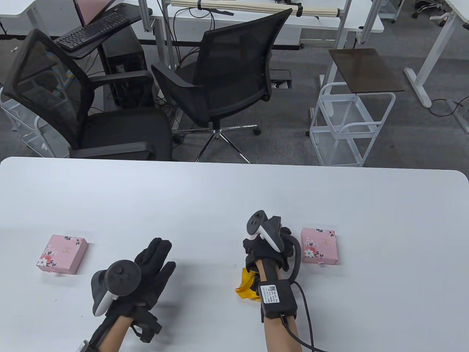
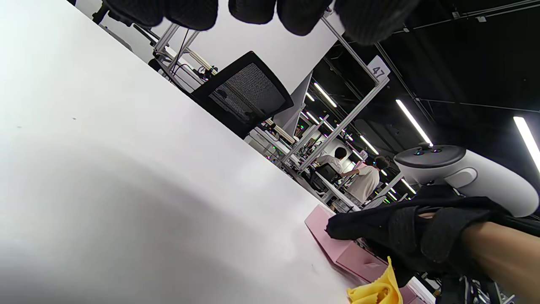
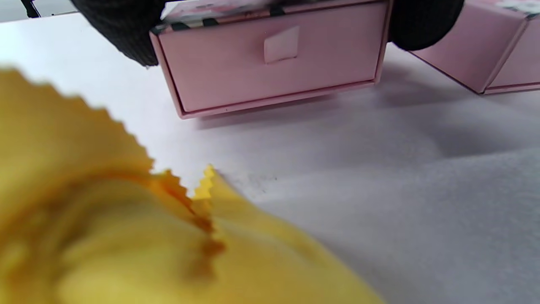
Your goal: Dust necklace
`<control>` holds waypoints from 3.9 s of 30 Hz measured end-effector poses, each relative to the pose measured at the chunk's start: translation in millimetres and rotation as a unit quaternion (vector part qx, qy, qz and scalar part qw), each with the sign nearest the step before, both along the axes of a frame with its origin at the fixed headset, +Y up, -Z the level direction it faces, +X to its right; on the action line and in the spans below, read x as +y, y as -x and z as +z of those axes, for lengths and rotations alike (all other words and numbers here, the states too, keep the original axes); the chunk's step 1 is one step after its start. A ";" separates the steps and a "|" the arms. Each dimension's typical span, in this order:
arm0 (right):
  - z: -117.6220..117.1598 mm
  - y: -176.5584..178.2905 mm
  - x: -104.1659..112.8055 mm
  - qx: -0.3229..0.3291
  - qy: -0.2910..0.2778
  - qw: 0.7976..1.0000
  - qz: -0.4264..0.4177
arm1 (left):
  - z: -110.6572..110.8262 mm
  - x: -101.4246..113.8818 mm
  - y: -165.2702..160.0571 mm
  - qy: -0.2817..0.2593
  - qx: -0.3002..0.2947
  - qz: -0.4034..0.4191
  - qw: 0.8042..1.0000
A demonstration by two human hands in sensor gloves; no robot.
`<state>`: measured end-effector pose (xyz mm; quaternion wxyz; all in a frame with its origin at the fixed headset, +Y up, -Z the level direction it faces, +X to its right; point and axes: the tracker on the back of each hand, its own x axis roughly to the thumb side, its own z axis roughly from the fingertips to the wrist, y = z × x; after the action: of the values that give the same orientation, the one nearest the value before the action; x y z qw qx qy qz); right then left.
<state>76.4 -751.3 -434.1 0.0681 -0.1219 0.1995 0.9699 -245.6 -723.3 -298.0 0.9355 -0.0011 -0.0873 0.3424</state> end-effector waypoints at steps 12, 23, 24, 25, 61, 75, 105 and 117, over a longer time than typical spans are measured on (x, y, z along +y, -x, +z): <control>18.2 1.8 35.6 0.053 -0.063 0.996 0.033 | -1.2 -0.9 -0.8 0.003 -0.002 -0.008 1.000; 102.1 -8.6 69.8 0.123 -0.179 0.975 -0.035 | -2.8 -3.0 6.1 0.002 0.026 -0.034 0.999; 106.8 -9.5 68.8 0.124 -0.186 0.974 -0.042 | -2.9 -2.5 7.3 0.001 0.031 -0.036 0.999; 114.0 -10.6 65.4 0.123 -0.197 0.971 -0.055 | -3.0 -1.1 9.8 -0.002 0.041 -0.040 0.998; 146.7 -22.7 46.6 0.088 -0.269 0.956 -0.076 | -57.4 -45.6 197.8 0.200 0.356 -0.233 0.883; 147.5 -23.4 46.4 0.089 -0.267 0.958 -0.058 | -53.1 -49.8 193.0 0.216 0.341 -0.298 0.865; 146.2 -26.5 44.7 0.084 -0.264 0.960 -0.052 | -93.5 -12.0 -44.3 0.098 0.153 -0.306 0.935; 146.5 -27.7 42.0 0.086 -0.258 0.961 -0.053 | -89.1 -35.3 -124.3 0.126 0.122 -0.321 0.931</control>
<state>104.1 -709.3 -287.7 0.1308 -0.0054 -0.0461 0.9903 -121.3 -758.6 -387.1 0.9911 -0.1048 0.0758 0.0298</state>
